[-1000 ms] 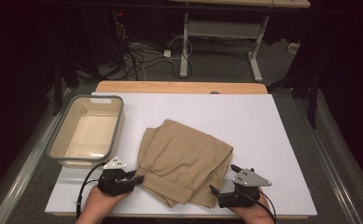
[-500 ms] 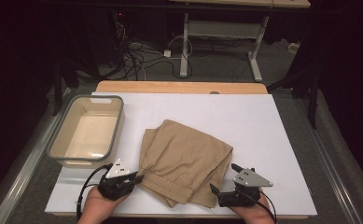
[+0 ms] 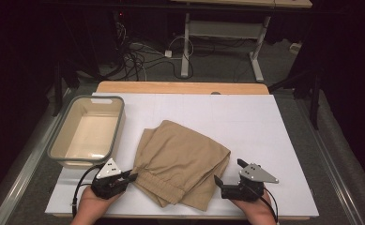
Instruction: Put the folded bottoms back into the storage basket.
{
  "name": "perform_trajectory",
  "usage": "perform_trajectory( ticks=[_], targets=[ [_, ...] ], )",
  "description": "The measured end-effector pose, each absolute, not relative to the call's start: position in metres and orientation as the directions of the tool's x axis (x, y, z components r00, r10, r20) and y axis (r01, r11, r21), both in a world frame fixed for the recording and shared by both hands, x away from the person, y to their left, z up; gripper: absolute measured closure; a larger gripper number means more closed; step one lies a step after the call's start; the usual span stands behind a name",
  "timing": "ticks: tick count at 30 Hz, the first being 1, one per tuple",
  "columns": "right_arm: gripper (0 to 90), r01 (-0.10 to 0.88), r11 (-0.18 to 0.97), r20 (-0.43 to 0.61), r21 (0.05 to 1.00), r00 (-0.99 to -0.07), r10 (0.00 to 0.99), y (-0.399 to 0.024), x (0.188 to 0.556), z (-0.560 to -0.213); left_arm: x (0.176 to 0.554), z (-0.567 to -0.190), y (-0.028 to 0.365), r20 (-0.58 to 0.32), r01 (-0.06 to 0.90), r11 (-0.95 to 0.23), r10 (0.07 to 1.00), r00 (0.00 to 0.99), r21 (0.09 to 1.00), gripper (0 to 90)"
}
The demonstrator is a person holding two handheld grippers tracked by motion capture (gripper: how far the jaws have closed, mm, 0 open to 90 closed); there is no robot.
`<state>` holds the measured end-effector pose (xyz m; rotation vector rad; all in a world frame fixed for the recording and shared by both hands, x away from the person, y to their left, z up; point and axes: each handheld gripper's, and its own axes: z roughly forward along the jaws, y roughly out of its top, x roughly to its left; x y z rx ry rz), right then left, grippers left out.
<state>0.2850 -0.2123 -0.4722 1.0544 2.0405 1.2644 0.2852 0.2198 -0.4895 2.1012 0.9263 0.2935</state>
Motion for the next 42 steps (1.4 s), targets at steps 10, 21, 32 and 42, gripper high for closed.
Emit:
perform_trajectory(
  ticks=[10, 21, 32, 42],
  targets=[
    [14.2, 0.422, 0.249, 0.005, 0.872, -0.515, 0.857, -0.206, 0.328, -0.464, 0.284, -0.490, 0.219, -0.091, 0.511, -0.413, 0.704, 0.704, 0.754, 74.8],
    [33.0, 0.562, 0.235, 0.057, 0.793, -0.453, 0.890, -0.200, 0.372, -0.468, 0.285, -0.490, 0.219, -0.099, 0.515, -0.408, 0.705, 0.702, 0.754, 74.7],
    [52.1, 0.625, 0.272, 0.065, 0.732, -0.461, 0.885, -0.206, 0.371, -0.479, 0.284, -0.490, 0.219, -0.091, 0.511, -0.413, 0.705, 0.704, 0.754, 74.7],
    [81.9, 0.560, 0.346, 0.019, 0.752, -0.544, 0.839, -0.201, 0.360, -0.482, 0.284, -0.490, 0.219, -0.091, 0.511, -0.414, 0.704, 0.704, 0.753, 74.7]
  ],
)
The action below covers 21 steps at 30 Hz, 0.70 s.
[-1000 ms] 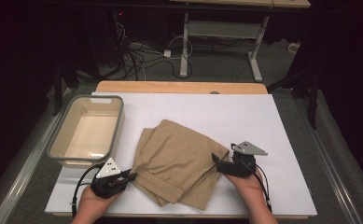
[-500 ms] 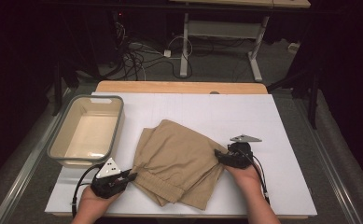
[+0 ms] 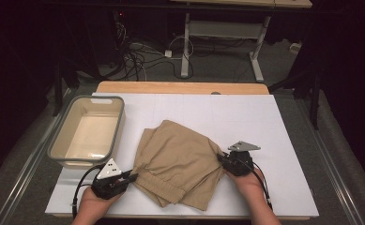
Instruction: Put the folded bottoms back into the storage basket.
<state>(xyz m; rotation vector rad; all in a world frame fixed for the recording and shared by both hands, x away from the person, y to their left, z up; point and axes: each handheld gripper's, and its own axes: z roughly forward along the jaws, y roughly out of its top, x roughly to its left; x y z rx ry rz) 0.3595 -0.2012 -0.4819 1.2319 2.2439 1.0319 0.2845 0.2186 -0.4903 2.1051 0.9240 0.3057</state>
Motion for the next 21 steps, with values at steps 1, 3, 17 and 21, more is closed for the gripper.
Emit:
perform_trajectory(
  ticks=[1, 3, 17, 21],
  targets=[
    [82.5, 0.560, 0.348, 0.018, 0.752, -0.545, 0.838, -0.201, 0.359, -0.482, 0.284, -0.490, 0.219, -0.089, 0.510, -0.415, 0.704, 0.704, 0.753, 74.7],
    [83.7, 0.548, 0.359, 0.005, 0.755, -0.552, 0.834, -0.200, 0.358, -0.482, 0.284, -0.490, 0.218, -0.086, 0.509, -0.417, 0.705, 0.704, 0.753, 74.7],
    [84.9, 0.481, 0.334, -0.009, 0.811, -0.560, 0.829, -0.203, 0.350, -0.479, 0.291, -0.459, 0.197, -0.001, 0.570, -0.579, 0.702, 0.713, 0.583, 74.7],
    [84.8, 0.477, 0.330, -0.014, 0.814, -0.553, 0.833, -0.203, 0.349, -0.480, 0.300, -0.448, 0.190, 0.001, 0.597, -0.626, 0.691, 0.723, 0.502, 74.7]
  ],
)
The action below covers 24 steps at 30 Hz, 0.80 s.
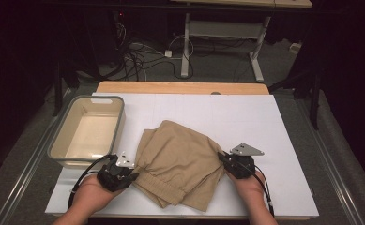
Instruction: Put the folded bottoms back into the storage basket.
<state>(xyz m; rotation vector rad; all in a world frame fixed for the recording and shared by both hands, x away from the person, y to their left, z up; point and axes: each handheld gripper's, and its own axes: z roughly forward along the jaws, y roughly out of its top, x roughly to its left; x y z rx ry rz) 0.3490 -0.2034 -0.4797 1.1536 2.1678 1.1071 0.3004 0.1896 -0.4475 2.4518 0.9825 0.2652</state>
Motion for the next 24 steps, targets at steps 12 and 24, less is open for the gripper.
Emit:
perform_trajectory(
  ticks=[12, 24],
  targets=[
    [84.7, 0.477, 0.328, -0.014, 0.815, -0.551, 0.835, -0.204, 0.349, -0.481, 0.321, -0.440, 0.180, -0.050, 0.653, -0.681, 0.679, 0.733, 0.331, 74.8],
    [84.8, 0.456, 0.348, -0.044, 0.819, -0.554, 0.832, -0.202, 0.347, -0.481, 0.339, -0.443, 0.178, -0.123, 0.686, -0.686, 0.680, 0.723, 0.243, 74.8]
  ],
)
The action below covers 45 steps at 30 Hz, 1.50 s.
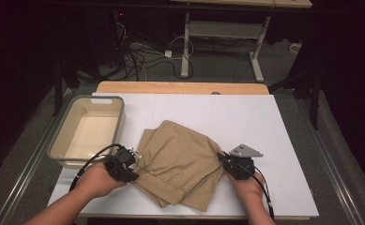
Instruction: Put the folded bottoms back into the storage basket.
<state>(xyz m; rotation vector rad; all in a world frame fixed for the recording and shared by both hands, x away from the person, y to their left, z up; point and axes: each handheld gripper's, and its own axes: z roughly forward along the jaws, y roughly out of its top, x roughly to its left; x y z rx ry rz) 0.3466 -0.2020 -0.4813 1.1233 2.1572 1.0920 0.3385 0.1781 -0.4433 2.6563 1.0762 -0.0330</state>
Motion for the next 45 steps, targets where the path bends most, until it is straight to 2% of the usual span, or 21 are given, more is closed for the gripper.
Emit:
perform_trajectory(
  ticks=[6, 18, 37, 45],
  targets=[
    [84.8, 0.444, 0.353, -0.060, 0.823, -0.550, 0.833, -0.201, 0.346, -0.480, 0.344, -0.437, 0.177, -0.140, 0.683, -0.699, 0.670, 0.729, 0.212, 75.0],
    [85.0, 0.425, 0.272, -0.004, 0.863, -0.533, 0.846, -0.198, 0.352, -0.465, 0.353, -0.408, 0.168, -0.115, 0.678, -0.718, 0.668, 0.735, 0.157, 74.9],
    [85.1, 0.294, 0.311, -0.062, 0.904, -0.629, 0.775, -0.149, 0.370, -0.438, 0.359, -0.384, 0.192, -0.037, 0.693, -0.714, 0.694, 0.719, 0.098, 75.0],
    [85.1, 0.325, 0.304, -0.034, 0.895, -0.630, 0.775, -0.144, 0.376, -0.443, 0.367, -0.381, 0.195, -0.051, 0.705, -0.705, 0.704, 0.709, 0.072, 74.9]
  ],
)
